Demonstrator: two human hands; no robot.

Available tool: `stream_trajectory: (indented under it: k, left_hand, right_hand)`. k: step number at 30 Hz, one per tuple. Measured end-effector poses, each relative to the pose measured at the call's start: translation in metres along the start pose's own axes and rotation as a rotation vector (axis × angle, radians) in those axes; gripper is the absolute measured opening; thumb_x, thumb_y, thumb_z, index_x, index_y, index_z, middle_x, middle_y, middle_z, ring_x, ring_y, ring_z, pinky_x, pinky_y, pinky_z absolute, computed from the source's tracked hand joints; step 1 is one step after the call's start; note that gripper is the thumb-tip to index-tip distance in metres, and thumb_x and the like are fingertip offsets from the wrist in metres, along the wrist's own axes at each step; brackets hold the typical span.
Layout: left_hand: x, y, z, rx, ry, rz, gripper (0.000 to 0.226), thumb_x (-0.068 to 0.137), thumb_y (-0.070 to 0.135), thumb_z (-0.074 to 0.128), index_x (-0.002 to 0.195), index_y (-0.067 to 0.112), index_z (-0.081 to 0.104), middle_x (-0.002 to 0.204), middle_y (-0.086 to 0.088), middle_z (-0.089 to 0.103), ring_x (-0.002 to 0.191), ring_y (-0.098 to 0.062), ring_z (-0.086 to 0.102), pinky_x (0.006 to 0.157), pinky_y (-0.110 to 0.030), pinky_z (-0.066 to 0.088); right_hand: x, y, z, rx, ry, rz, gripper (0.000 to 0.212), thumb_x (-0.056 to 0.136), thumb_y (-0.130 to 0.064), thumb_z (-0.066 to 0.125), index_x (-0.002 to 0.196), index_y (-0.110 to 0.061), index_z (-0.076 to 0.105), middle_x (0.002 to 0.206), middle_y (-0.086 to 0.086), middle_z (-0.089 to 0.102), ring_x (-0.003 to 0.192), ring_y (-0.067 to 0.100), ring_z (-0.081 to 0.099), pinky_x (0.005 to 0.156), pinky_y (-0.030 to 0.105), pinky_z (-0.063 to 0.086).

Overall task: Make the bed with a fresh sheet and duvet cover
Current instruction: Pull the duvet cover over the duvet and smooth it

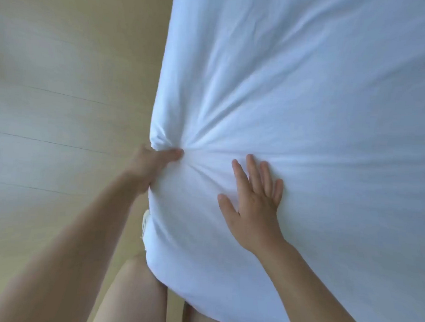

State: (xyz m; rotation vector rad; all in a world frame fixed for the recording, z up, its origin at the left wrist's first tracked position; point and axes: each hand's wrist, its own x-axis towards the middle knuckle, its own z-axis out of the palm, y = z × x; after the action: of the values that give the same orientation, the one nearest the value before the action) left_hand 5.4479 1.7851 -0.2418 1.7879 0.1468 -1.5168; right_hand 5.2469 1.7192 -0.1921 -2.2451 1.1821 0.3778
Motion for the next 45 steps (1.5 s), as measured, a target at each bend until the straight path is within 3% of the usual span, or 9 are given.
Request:
stream_trajectory:
  k: [2,6,10,16,23,27,36,42,45]
  left_hand:
    - [0.031,0.010,0.028,0.192,0.001,-0.051,0.055,0.051,0.027,0.084,0.093,-0.005,0.068,0.091,-0.020,0.069,0.077,-0.028,0.067,0.071,-0.037,0.058]
    - [0.067,0.095,0.082,0.161,-0.202,-0.069,0.011,0.062,0.018,0.056,0.055,0.014,0.049,0.046,0.003,0.043,0.037,-0.010,0.036,0.035,-0.017,0.021]
    - [0.111,0.171,0.098,-0.198,-0.240,-0.154,0.023,0.081,0.034,0.056,0.067,0.017,0.050,0.048,0.004,0.048,0.042,-0.014,0.044,0.050,-0.021,0.032]
    - [0.119,0.202,0.078,-0.072,-0.495,-0.166,0.040,0.083,0.047,0.063,0.102,0.012,0.067,0.098,-0.007,0.070,0.088,-0.024,0.067,0.091,-0.040,0.052]
    - [0.129,0.208,0.044,0.008,-0.197,-0.238,0.026,0.080,0.020,0.073,0.099,0.004,0.066,0.088,-0.007,0.067,0.086,-0.026,0.066,0.077,-0.033,0.054]
    - [0.142,0.251,0.070,0.164,-0.260,-0.268,0.020,0.081,0.015,0.067,0.098,0.006,0.061,0.083,-0.006,0.061,0.065,-0.017,0.055,0.054,-0.019,0.047]
    - [0.188,0.375,0.118,-0.140,-0.492,-0.134,0.021,0.092,0.034,0.056,0.096,0.016,0.065,0.078,-0.001,0.074,0.068,-0.016,0.071,0.066,-0.028,0.059]
    - [0.217,0.361,0.063,0.093,0.044,-0.254,0.051,0.068,0.036,0.081,0.107,0.007,0.067,0.097,-0.007,0.071,0.087,-0.023,0.067,0.087,-0.041,0.053]
    - [0.248,0.376,0.100,0.216,-0.033,-0.264,0.072,0.053,0.047,0.079,0.111,0.006,0.065,0.104,-0.011,0.070,0.096,-0.028,0.067,0.091,-0.045,0.052]
  right_hand:
    - [0.008,0.003,-0.003,-0.030,-0.077,0.078,0.085,0.075,-0.059,0.012,0.151,-0.023,0.018,0.151,-0.013,-0.011,0.145,0.019,-0.007,0.109,0.040,-0.013]
    - [0.031,0.002,-0.020,-0.039,0.030,0.115,0.068,0.080,-0.047,0.038,0.140,-0.016,0.038,0.150,0.012,0.036,0.135,0.024,0.018,0.107,0.057,0.018]
    - [0.071,-0.025,-0.038,0.009,-0.026,0.248,0.066,0.088,-0.042,0.043,0.149,-0.020,0.028,0.159,0.003,0.013,0.144,0.020,0.003,0.113,0.053,0.007]
    - [0.147,-0.068,-0.070,0.124,0.015,0.442,0.069,0.094,-0.033,0.051,0.151,-0.025,0.014,0.160,-0.003,-0.001,0.146,0.019,-0.005,0.115,0.040,0.001]
    - [0.197,-0.097,-0.112,0.098,-0.221,0.523,0.067,0.096,-0.038,0.045,0.151,-0.027,0.009,0.159,-0.006,-0.009,0.146,0.018,-0.009,0.116,0.044,0.005]
    - [0.220,-0.094,-0.136,0.061,-0.175,0.572,0.067,0.096,-0.035,0.046,0.151,-0.024,0.010,0.160,-0.004,-0.008,0.146,0.019,-0.008,0.117,0.044,0.007]
    - [0.291,-0.040,-0.174,0.092,0.163,0.460,0.065,0.085,-0.035,0.043,0.147,-0.019,0.030,0.159,0.005,0.012,0.146,0.027,0.005,0.115,0.042,0.006]
    - [0.359,-0.019,-0.187,0.009,0.257,0.263,0.060,0.070,-0.029,0.041,0.127,-0.013,0.051,0.141,0.015,0.047,0.132,0.031,0.027,0.104,0.044,0.016]
    - [0.376,-0.012,-0.196,-0.008,0.320,0.168,0.053,0.072,-0.028,0.042,0.122,-0.013,0.051,0.142,0.009,0.039,0.132,0.031,0.027,0.104,0.047,0.017]
